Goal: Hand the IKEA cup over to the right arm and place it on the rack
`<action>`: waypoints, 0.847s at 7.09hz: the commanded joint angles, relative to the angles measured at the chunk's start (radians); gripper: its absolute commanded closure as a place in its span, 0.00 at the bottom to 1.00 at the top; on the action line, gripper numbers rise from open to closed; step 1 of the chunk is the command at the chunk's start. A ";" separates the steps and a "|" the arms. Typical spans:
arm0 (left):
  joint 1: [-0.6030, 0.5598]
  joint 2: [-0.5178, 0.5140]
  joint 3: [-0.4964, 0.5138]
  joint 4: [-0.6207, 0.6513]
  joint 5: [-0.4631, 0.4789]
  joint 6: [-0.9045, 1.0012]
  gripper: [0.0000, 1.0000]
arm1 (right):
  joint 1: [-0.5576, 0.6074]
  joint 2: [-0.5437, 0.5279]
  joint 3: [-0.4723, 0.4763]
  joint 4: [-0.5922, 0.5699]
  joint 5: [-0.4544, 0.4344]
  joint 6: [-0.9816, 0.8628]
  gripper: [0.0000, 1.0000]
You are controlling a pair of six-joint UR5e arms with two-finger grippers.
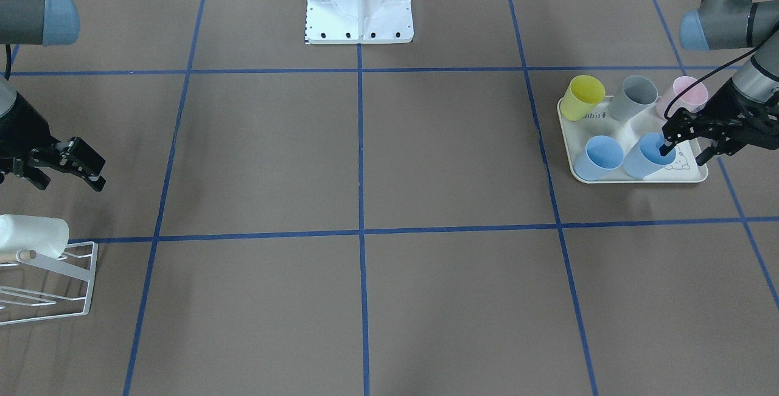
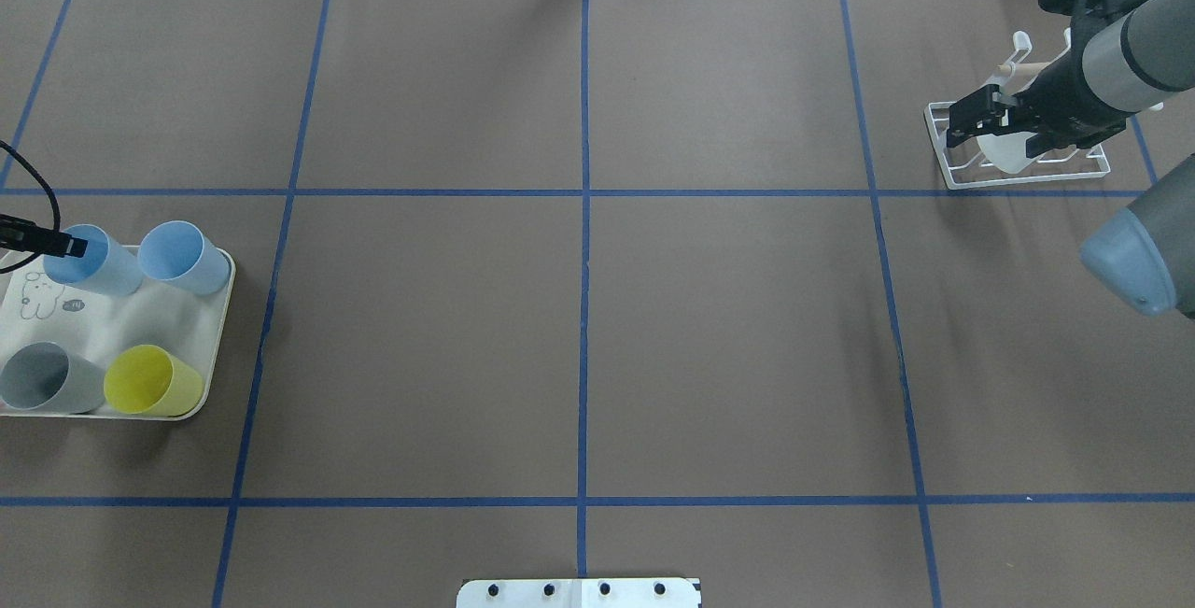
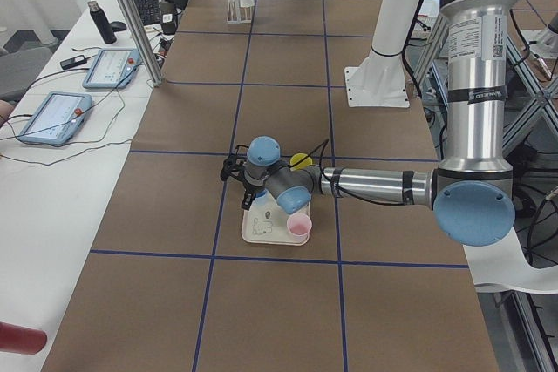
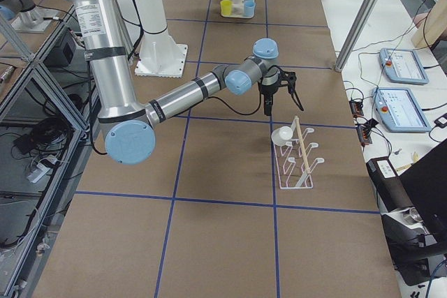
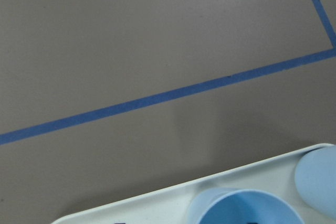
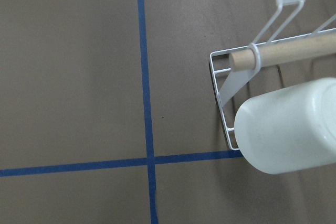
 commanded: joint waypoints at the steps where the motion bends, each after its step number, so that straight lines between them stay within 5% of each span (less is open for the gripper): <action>1: 0.023 -0.001 0.004 -0.005 0.007 -0.034 1.00 | 0.000 -0.003 -0.001 -0.001 0.000 -0.001 0.00; 4: 0.006 0.016 -0.037 -0.002 0.001 0.028 1.00 | -0.001 -0.003 -0.004 0.001 -0.002 0.000 0.00; 6: -0.136 0.019 -0.051 0.042 -0.046 0.024 1.00 | -0.003 -0.001 -0.002 0.001 -0.008 0.000 0.00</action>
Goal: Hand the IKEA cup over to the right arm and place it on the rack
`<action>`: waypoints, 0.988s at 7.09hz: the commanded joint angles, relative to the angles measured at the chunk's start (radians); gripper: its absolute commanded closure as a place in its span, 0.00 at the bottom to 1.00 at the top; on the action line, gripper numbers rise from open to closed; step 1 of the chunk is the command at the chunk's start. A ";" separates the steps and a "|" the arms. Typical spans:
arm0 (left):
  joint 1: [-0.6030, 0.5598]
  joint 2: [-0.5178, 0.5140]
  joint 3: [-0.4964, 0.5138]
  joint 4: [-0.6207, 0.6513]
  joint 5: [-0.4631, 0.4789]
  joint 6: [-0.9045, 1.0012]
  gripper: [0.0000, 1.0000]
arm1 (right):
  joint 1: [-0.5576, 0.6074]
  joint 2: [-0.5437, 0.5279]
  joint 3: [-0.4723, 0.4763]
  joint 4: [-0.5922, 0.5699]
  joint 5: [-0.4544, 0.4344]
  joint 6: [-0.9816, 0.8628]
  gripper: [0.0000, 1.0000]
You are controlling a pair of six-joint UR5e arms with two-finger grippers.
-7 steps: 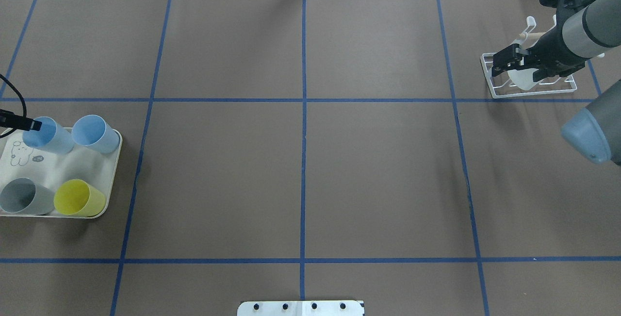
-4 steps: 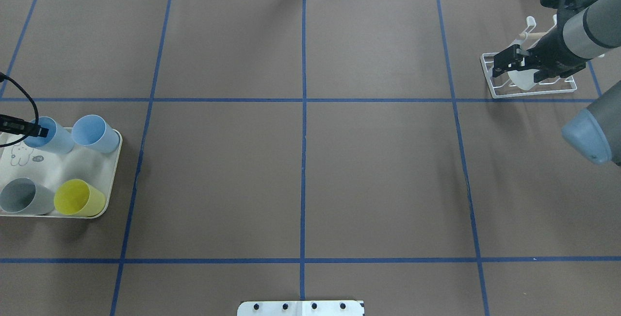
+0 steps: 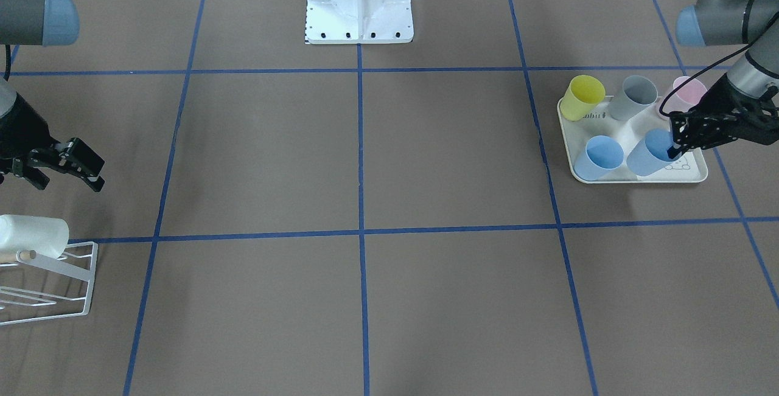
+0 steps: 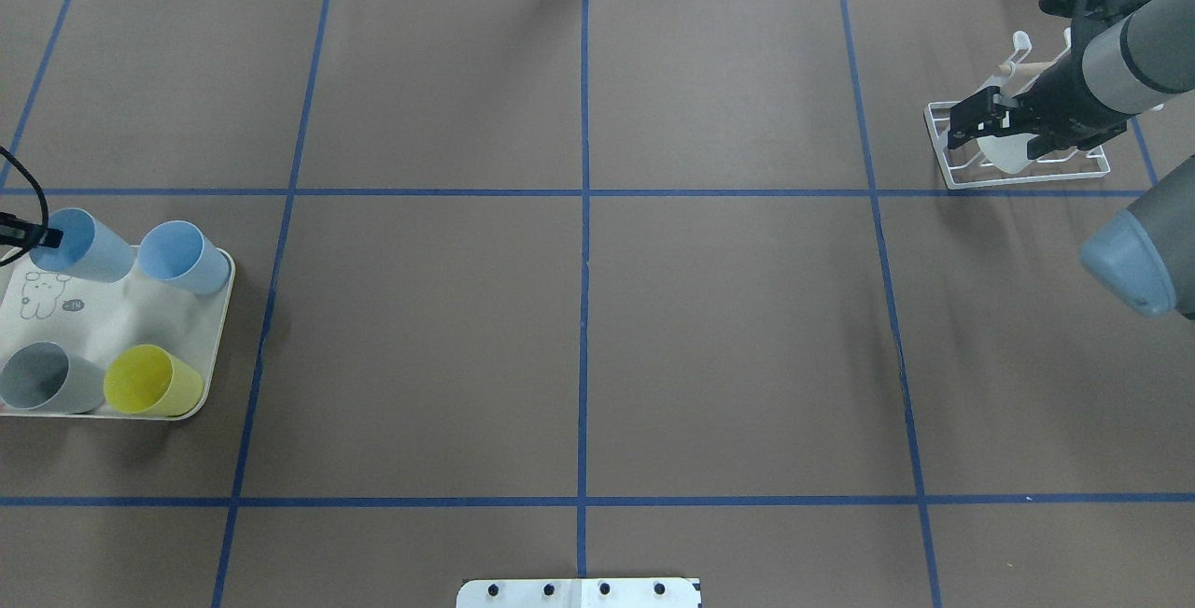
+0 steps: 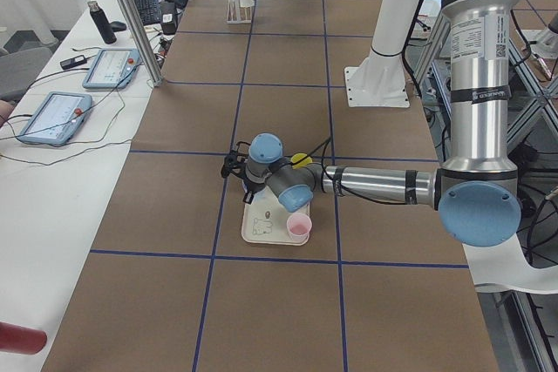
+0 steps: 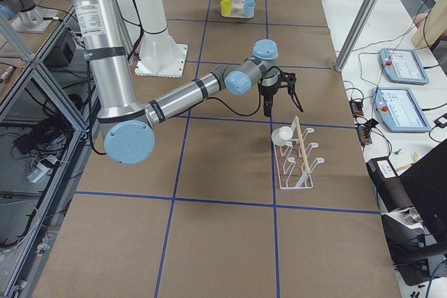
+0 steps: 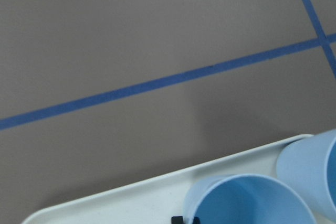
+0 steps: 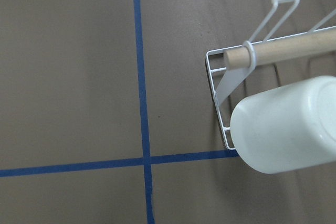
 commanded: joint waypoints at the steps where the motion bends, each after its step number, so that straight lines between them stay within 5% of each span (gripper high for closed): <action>1: -0.091 0.007 -0.040 0.033 -0.019 -0.052 1.00 | -0.001 0.004 0.004 0.000 -0.002 0.000 0.00; 4: -0.088 -0.026 -0.234 0.113 -0.106 -0.247 1.00 | -0.018 0.017 0.039 0.000 0.001 0.059 0.00; 7: 0.077 -0.334 -0.304 0.115 -0.132 -0.933 1.00 | -0.113 0.160 0.083 0.000 -0.001 0.390 0.00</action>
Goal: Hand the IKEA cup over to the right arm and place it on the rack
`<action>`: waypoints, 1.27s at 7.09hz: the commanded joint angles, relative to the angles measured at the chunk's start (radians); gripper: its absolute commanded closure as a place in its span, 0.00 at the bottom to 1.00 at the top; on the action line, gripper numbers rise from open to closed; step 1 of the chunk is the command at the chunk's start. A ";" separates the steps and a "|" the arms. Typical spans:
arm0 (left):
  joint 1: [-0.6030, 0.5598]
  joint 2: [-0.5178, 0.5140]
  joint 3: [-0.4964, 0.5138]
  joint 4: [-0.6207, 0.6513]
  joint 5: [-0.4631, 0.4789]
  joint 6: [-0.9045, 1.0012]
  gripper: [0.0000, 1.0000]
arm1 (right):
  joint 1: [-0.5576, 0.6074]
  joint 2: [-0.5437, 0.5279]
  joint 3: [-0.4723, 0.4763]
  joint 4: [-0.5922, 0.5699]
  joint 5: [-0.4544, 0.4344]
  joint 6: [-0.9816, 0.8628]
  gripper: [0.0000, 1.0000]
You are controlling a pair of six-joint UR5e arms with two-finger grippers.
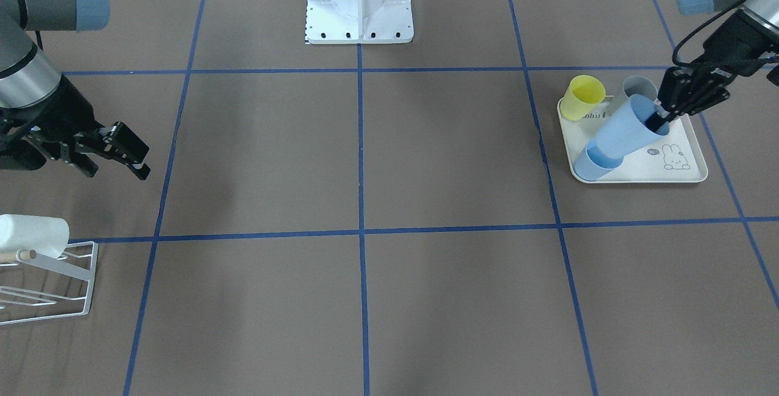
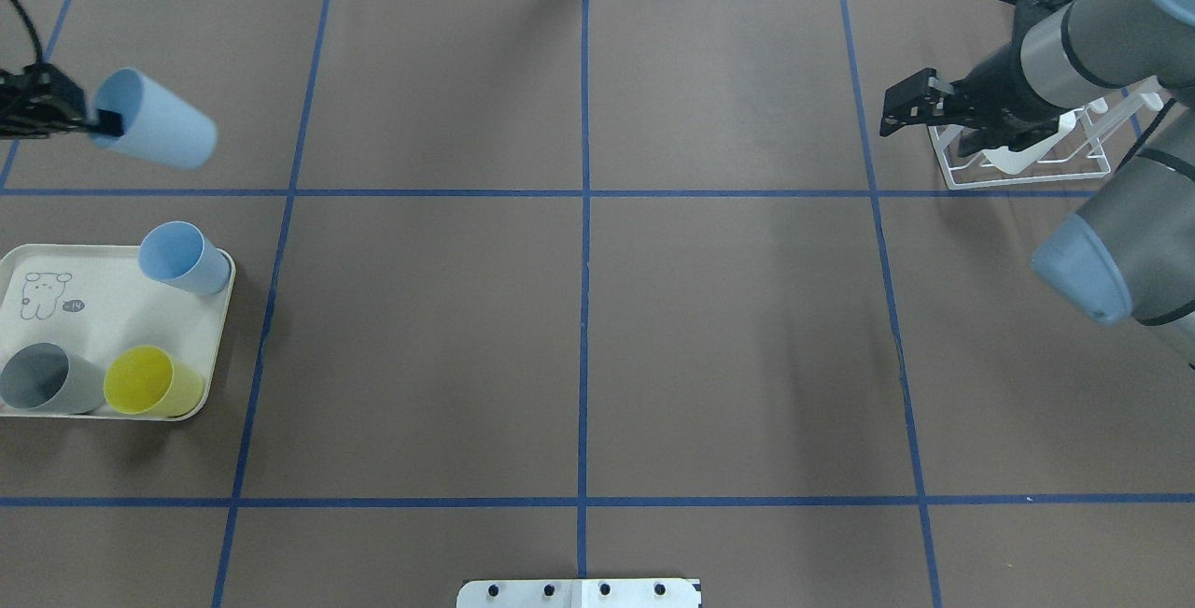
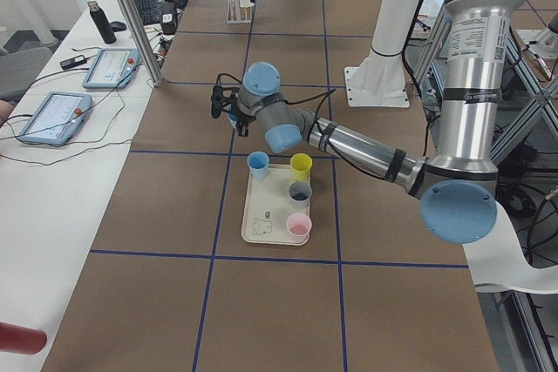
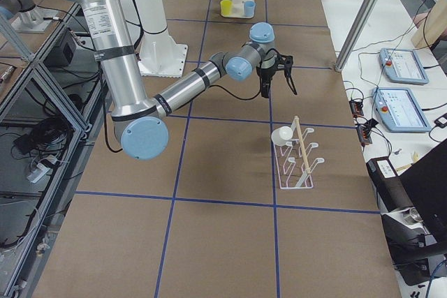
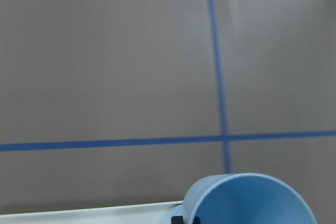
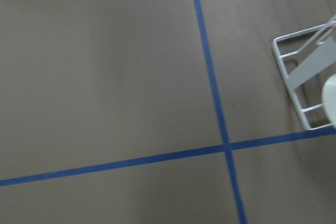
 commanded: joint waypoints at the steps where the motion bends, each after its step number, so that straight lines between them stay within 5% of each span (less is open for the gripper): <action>1: 0.161 -0.212 -0.021 0.001 0.072 -0.360 1.00 | -0.066 0.108 0.059 -0.002 0.003 0.257 0.00; 4: 0.403 -0.401 0.005 -0.098 0.263 -0.618 1.00 | -0.108 0.197 0.183 0.082 0.044 0.539 0.00; 7: 0.407 -0.387 0.147 -0.623 0.371 -0.935 1.00 | -0.105 0.163 0.040 0.831 0.062 1.060 0.00; 9: 0.404 -0.386 0.218 -0.857 0.433 -1.072 1.00 | -0.105 0.133 -0.008 1.097 -0.019 1.213 0.00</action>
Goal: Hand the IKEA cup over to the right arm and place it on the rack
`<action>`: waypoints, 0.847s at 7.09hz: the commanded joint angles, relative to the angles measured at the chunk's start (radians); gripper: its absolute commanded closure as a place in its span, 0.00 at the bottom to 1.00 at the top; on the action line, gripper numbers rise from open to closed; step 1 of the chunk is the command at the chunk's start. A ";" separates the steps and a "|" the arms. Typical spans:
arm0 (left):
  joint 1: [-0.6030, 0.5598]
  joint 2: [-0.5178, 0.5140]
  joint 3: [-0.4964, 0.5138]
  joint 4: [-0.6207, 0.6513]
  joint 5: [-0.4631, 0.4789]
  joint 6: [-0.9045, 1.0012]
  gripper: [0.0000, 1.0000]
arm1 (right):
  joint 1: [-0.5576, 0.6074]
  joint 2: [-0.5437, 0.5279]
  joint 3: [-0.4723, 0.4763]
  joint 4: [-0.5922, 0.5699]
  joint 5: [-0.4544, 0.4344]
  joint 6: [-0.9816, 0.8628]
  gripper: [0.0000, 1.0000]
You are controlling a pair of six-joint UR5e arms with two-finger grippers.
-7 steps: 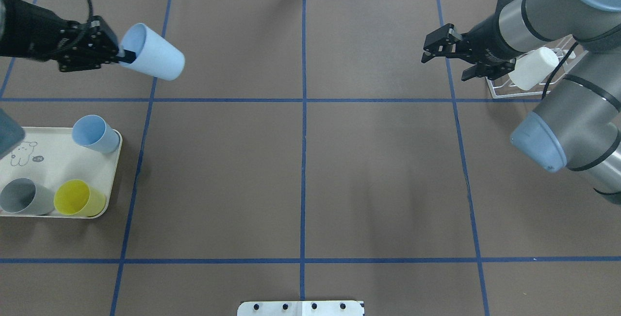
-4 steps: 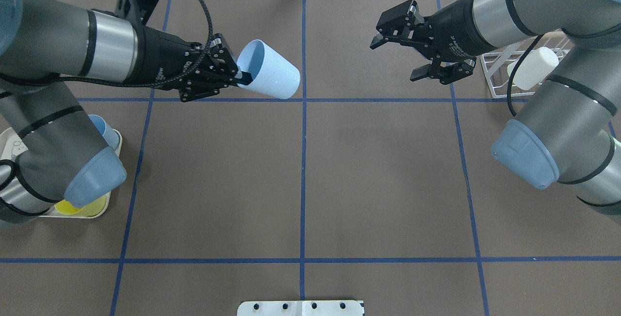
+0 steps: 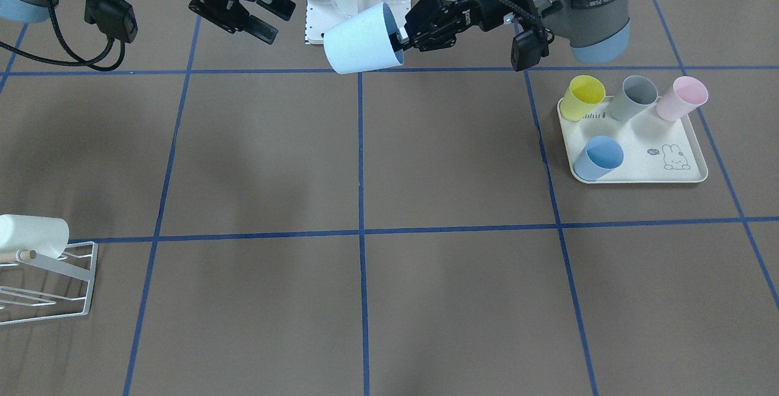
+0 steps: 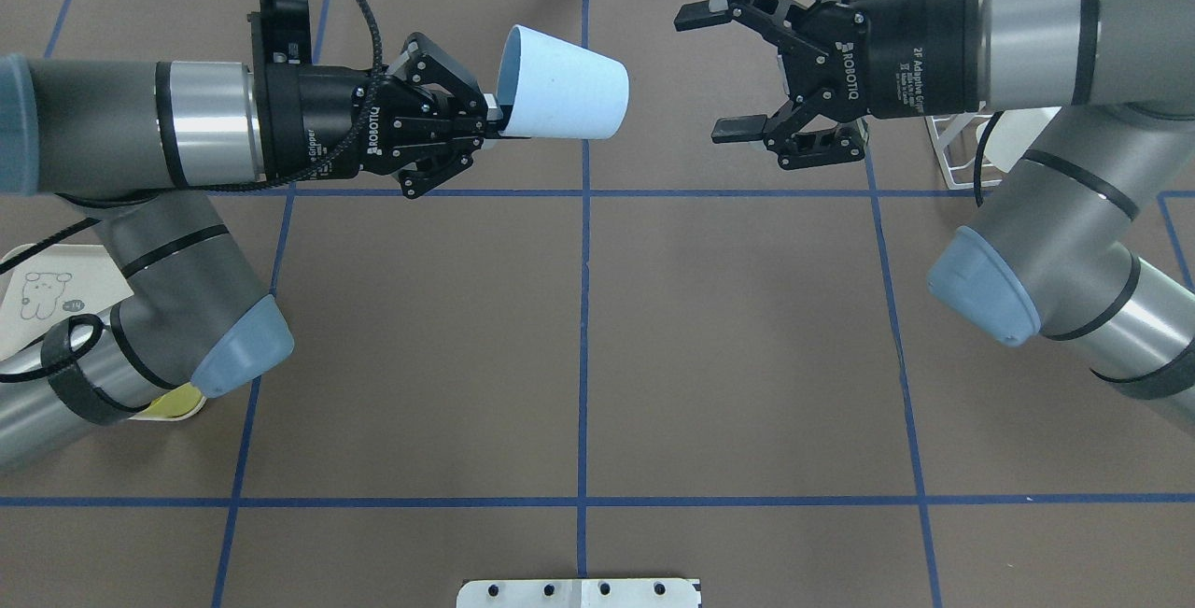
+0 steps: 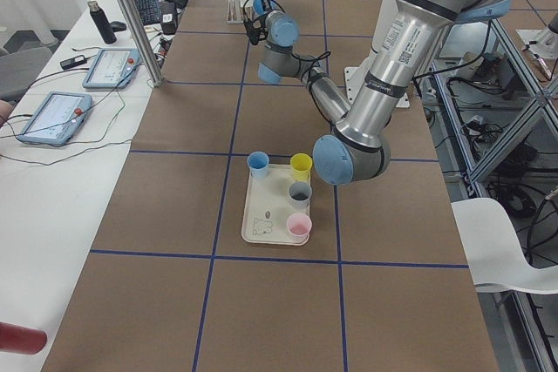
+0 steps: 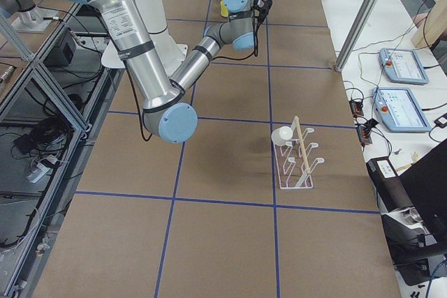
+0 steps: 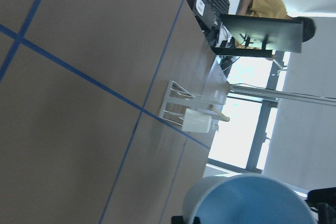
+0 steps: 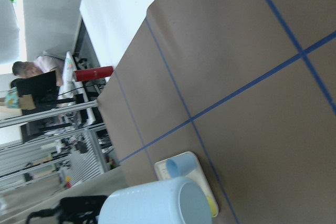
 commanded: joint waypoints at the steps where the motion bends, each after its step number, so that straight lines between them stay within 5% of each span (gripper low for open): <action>1: 0.002 -0.006 0.075 -0.230 0.090 -0.156 1.00 | -0.001 -0.017 -0.055 0.255 -0.089 0.150 0.00; 4: 0.014 -0.107 0.253 -0.448 0.089 -0.282 1.00 | -0.023 -0.004 -0.263 0.647 -0.112 0.184 0.00; 6: 0.060 -0.125 0.256 -0.452 0.089 -0.281 1.00 | -0.034 0.009 -0.281 0.680 -0.118 0.184 0.00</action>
